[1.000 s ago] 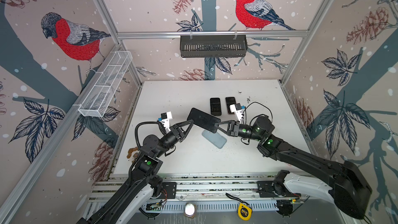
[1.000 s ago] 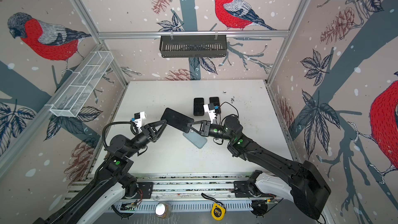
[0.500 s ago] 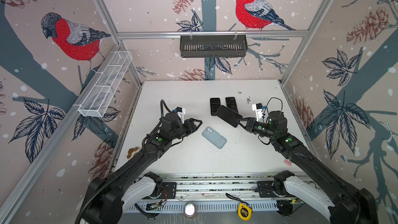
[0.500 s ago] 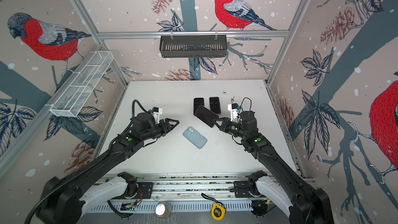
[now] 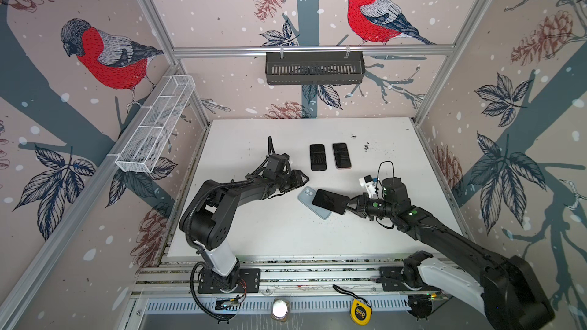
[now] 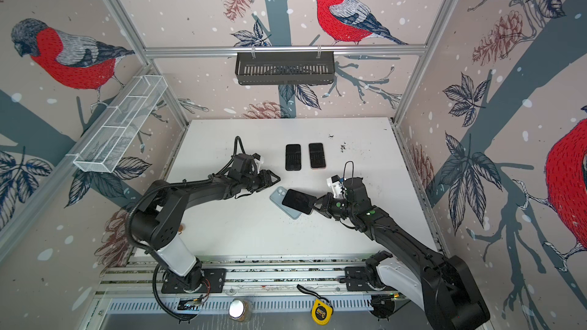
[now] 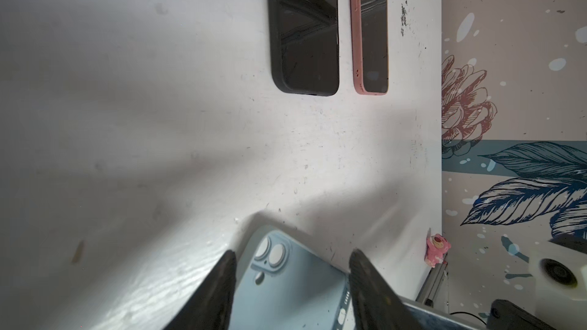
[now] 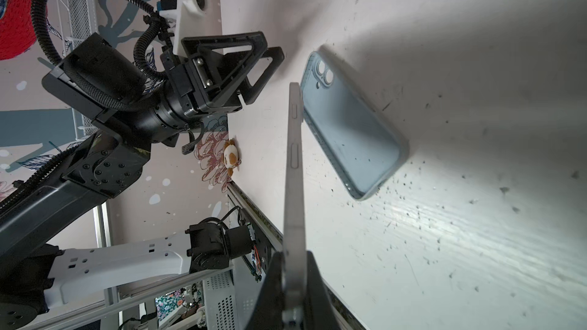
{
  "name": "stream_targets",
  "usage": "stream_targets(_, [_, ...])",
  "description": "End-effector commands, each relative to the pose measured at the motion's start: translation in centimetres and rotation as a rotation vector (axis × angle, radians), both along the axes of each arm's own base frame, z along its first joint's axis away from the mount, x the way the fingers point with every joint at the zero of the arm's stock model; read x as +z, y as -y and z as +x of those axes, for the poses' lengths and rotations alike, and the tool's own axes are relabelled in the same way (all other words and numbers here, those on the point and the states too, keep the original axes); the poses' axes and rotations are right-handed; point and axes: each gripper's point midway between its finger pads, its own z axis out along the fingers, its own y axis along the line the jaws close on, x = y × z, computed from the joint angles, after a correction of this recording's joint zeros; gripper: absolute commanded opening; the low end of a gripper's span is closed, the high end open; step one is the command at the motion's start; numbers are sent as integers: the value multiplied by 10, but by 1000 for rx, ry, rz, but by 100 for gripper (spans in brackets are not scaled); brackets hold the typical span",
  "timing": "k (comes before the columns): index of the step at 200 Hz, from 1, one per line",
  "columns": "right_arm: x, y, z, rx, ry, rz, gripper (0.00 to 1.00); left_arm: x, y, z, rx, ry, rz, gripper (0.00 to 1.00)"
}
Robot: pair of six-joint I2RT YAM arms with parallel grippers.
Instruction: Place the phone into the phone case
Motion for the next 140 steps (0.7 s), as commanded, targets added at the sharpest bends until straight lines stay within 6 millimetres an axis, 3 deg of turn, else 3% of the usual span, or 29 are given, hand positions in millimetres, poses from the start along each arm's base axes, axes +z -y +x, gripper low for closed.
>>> stream_targets(1, [11,-7,6,9,31,55,3,5,9,2,-39,26,-46,58])
stream_targets(77, [-5,-4,11,-26,-1,25,3,-18,-4,-51,-24,-48,-110,58])
stream_targets(140, [-17,2,15,-18,4,-70,3,-10,26,-79,-79,-44,-156,57])
